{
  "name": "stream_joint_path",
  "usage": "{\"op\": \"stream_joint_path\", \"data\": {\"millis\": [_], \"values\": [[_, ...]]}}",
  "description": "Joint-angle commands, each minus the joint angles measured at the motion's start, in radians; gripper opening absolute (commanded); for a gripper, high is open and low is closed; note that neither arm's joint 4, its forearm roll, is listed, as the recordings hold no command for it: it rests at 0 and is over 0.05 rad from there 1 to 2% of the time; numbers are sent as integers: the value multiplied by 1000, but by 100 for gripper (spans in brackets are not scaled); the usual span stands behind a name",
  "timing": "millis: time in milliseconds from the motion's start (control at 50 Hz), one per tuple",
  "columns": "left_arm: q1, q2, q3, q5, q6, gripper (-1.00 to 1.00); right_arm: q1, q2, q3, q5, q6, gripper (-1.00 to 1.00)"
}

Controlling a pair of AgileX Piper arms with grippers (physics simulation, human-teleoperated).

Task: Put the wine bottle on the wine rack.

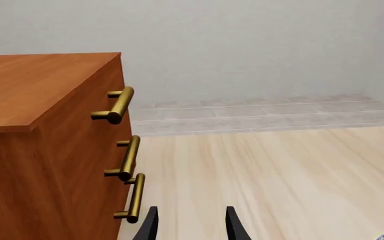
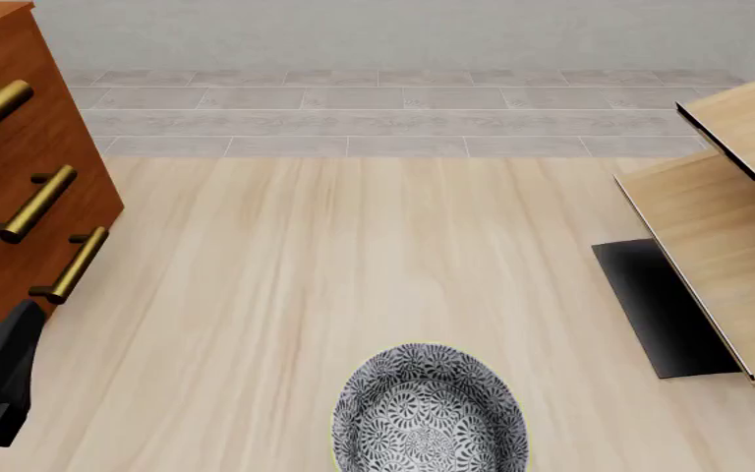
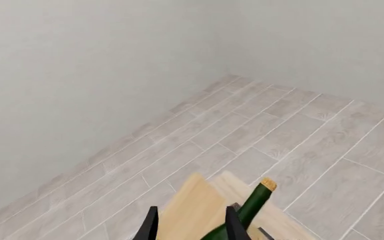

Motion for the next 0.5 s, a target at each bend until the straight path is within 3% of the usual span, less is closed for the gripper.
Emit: {"op": "stream_joint_path", "data": {"millis": [20, 240, 500], "values": [[-4, 0, 0, 0, 4, 100, 50, -68, 46, 11, -28, 100], [-1, 0, -1, 1, 8, 100, 98, -136, 47, 56, -71, 100], [4, 0, -2, 0, 12, 100, 157, -238, 143, 63, -112, 100]]}}
